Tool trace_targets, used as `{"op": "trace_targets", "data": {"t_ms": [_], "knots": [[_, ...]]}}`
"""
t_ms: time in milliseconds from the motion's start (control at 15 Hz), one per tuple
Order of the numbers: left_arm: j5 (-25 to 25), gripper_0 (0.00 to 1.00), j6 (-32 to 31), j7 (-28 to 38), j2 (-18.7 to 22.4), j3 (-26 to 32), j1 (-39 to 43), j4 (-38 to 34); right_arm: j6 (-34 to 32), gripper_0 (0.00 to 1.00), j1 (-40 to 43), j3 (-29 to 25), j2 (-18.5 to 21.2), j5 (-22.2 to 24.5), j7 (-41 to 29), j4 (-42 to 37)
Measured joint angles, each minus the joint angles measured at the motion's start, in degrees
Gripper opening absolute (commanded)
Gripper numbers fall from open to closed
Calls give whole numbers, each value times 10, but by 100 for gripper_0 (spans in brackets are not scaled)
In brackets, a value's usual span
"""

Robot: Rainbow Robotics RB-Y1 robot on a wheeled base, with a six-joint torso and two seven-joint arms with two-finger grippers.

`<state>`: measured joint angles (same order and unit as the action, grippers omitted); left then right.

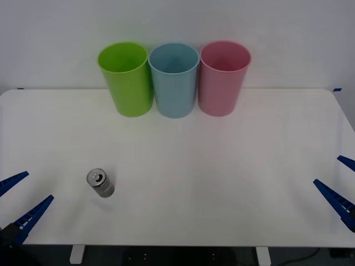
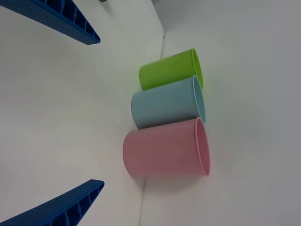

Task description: Grasp the object on the table and drop it into the matching bin: aluminum can to the light blue bin, PET bottle to the pink bin.

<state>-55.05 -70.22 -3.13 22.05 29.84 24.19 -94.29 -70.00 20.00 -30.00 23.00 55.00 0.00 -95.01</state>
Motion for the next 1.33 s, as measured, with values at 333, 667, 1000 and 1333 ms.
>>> {"op": "trace_targets", "data": {"t_ms": [333, 667, 1000, 1333], "knots": [[-37, 100, 10, -44, -1, 6, 27, 1, 0, 100, 0, 0, 0, 0, 0, 0], [-60, 100, 21, -43, -1, -9, 23, 20, 0, 100, 0, 0, 0, 0, 0, 0], [-60, 100, 23, -53, -1, -41, -27, 91, 0, 100, 0, 0, 0, 0, 0, 0], [-61, 100, 28, -132, -1, -73, -89, 170, 0, 100, 0, 0, 0, 0, 0, 0]]}}
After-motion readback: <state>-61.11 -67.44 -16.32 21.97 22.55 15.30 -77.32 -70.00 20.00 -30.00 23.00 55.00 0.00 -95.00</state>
